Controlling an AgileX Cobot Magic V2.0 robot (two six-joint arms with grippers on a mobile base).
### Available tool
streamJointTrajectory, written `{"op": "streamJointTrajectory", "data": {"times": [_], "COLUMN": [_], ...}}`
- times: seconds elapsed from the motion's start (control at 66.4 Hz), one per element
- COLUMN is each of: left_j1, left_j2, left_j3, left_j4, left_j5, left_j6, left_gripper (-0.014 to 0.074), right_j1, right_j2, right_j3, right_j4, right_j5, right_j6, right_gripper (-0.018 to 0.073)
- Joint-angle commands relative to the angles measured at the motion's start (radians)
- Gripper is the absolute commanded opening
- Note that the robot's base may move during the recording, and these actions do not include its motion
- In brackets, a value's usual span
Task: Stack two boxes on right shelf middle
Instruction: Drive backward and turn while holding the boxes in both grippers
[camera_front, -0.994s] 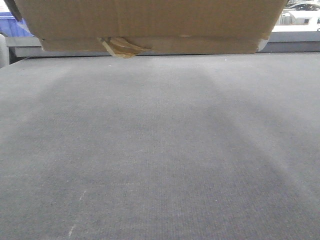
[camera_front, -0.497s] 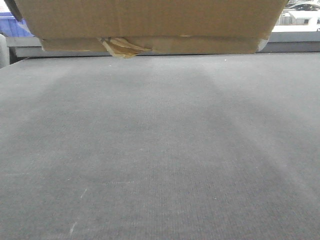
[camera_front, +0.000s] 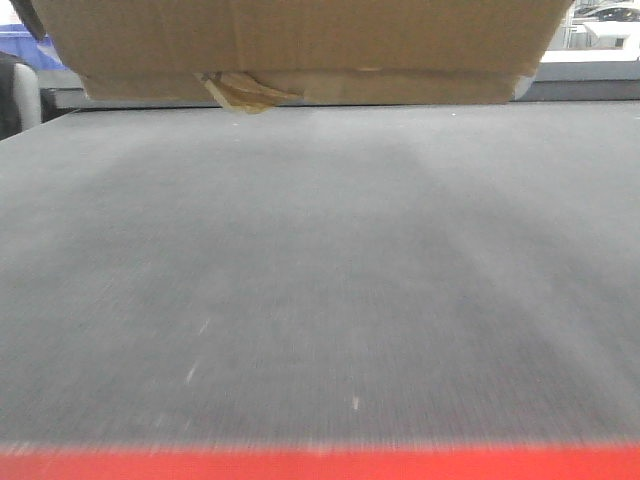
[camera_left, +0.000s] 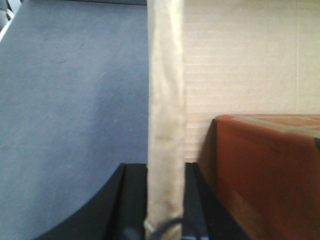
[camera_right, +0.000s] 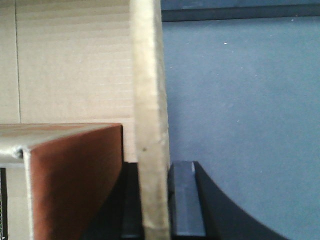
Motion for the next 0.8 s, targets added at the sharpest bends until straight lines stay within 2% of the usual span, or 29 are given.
{"op": "streamJointTrajectory", "data": {"times": [0.0,0.422,0.783], "left_j1": [0.008,0.008,0.008], "left_j2": [-0.021,-0.021,-0.021], "left_j3": [-0.011,-0.011,-0.011], "left_j4": [0.065,0.067,0.067], "left_j5": [-0.014,-0.043,-0.043], "left_j6": [-0.008,-0.008,-0.008], "left_gripper": [-0.0111,-0.0111,-0.0111], "right_j1": [-0.011,-0.011,-0.011], "right_j2": [-0.016,-0.016,-0.016], "right_j3": [-0.011,-0.011,-0.011], "right_j4": [-0.076,-0.076,-0.076], "right_j5": [-0.064,-0.217,-0.231], "right_j6": [0.007,0.007,0.007], "right_gripper": [-0.0162,-0.0162,-0.0162]}}
